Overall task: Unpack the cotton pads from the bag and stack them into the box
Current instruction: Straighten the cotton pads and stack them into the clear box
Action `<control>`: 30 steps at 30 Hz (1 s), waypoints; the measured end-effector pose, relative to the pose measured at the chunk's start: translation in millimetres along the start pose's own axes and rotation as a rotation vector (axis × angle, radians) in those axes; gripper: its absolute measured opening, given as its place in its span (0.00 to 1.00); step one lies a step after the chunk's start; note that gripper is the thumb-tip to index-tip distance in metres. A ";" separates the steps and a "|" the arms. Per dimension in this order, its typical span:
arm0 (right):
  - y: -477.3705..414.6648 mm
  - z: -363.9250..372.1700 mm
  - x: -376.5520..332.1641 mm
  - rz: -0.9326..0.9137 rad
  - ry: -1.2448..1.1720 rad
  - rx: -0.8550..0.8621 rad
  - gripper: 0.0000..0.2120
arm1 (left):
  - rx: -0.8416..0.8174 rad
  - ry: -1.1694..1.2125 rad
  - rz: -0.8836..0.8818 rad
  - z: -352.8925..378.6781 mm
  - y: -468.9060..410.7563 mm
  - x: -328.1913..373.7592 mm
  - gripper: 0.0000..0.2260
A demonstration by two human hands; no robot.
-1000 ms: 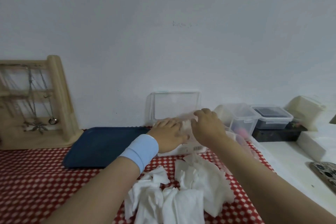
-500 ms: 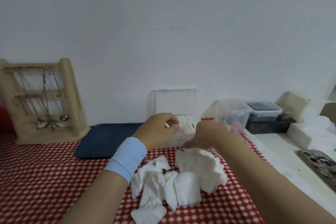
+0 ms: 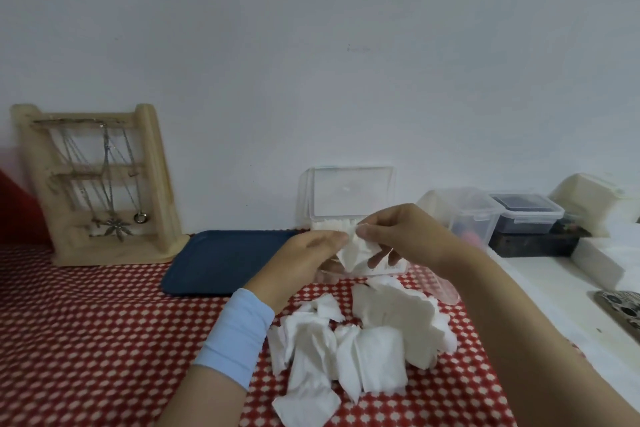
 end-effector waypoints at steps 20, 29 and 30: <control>-12.0 25.9 11.0 0.043 -0.057 0.000 0.02 | 0.033 -0.077 -0.028 -29.4 11.7 -14.6 0.07; -1.7 22.8 -17.7 -0.163 0.056 0.057 0.05 | 0.036 0.205 -0.022 -24.8 15.0 -17.4 0.08; -2.1 24.4 -18.2 -0.162 0.074 0.052 0.05 | 0.023 0.213 -0.015 -23.6 14.5 -17.2 0.09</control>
Point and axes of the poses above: each hand's wrist, its own y-axis away from the middle knuckle, its own z-axis out of the palm, x = y × z, the point moved 10 cm from there along -y, towards the middle knuckle, and after that the axes turned 4 degrees about -x, right-handed, at the moved point
